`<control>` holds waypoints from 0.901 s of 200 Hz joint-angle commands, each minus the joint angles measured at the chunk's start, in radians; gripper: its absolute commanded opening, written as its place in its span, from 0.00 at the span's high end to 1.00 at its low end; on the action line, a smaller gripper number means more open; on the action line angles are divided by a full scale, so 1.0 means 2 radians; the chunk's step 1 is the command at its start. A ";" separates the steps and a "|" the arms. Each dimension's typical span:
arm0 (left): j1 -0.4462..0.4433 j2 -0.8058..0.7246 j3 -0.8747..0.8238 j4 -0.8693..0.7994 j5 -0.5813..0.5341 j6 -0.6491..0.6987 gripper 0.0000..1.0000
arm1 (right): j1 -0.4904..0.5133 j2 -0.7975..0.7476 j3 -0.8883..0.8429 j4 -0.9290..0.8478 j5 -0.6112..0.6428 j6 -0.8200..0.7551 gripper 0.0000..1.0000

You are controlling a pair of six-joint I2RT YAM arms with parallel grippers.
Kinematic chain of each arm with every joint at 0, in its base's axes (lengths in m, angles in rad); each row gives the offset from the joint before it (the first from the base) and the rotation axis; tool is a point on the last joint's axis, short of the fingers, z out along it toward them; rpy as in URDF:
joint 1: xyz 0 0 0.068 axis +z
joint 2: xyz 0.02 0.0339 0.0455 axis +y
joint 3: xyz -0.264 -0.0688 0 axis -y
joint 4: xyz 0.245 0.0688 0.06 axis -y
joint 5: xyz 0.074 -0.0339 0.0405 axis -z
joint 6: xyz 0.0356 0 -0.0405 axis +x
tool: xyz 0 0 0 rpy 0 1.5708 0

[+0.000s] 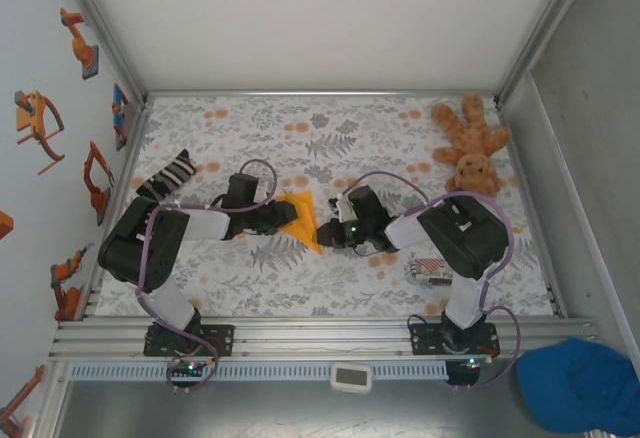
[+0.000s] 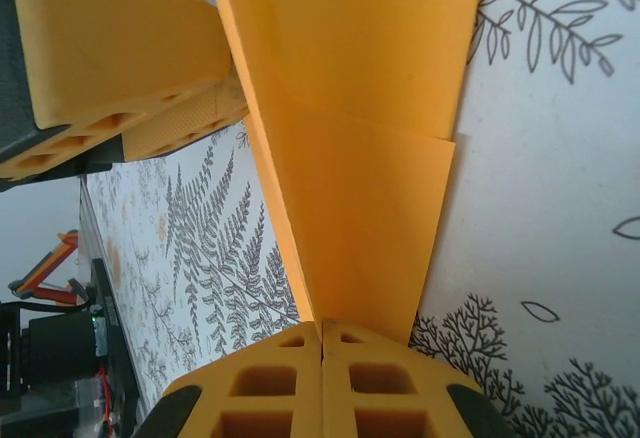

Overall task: Fold a paper plane with a square sheet of paper (pick it up from the middle)
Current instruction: Fourth fold the wing at the center of the table.

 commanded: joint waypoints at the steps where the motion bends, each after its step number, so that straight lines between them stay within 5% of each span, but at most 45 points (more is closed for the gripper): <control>1: 0.000 0.004 -0.011 -0.033 -0.019 0.002 0.65 | -0.012 0.021 -0.027 -0.034 0.040 0.016 1.00; 180: -0.004 -0.034 0.041 -0.032 0.016 0.009 0.66 | -0.018 0.049 -0.023 -0.025 0.000 0.060 1.00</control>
